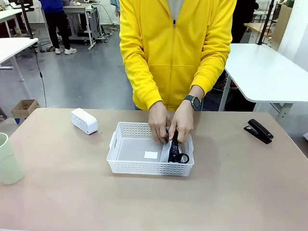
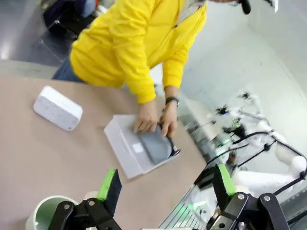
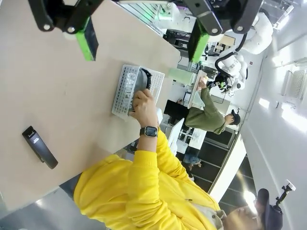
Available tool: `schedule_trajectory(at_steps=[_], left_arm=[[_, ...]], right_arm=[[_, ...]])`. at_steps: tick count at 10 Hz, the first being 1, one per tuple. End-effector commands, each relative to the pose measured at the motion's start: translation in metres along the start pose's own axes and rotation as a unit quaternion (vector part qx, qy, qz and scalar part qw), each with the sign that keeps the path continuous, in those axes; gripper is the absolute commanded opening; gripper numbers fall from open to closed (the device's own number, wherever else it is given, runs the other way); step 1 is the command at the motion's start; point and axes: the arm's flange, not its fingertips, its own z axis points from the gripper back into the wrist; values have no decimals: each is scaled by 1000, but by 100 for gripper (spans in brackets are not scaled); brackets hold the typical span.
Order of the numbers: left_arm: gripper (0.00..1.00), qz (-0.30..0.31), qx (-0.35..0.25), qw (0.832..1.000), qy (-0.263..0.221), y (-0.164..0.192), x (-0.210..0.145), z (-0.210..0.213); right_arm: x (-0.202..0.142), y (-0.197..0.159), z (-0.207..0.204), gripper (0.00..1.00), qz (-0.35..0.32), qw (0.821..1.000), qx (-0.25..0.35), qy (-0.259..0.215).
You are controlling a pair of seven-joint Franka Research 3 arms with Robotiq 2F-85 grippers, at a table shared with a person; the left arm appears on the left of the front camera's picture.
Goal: Efficiently arrange items inside the basket to fit them all.
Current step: Pick up the Digital clock and place it inside the Organizing basket.
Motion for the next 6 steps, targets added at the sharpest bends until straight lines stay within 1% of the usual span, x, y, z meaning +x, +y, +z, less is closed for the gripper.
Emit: schedule_trajectory(at_steps=[1, 2, 3, 4, 5, 6], left_arm=[[100, 2, 87, 990, 114, -35, 30, -31], [100, -9, 120, 977, 175, -47, 48, -57], [100, -11, 154, 966, 207, -52, 63, -76], [100, -14, 195, 950, 245, -55, 77, -100], [100, -22, 241, 926, 290, -53, 88, -129], [100, -20, 291, 900, 324, -48, 95, -158]], right_arm=[[4, 0, 1, 100, 15, 1000, 9, -7], [4, 0, 1, 100, 15, 1000, 9, -7], [4, 0, 1, 100, 15, 1000, 9, -7], [4, 0, 1, 100, 15, 1000, 9, -7], [4, 0, 1, 100, 15, 1000, 9, -7], [4, 0, 1, 100, 15, 1000, 9, -7]])
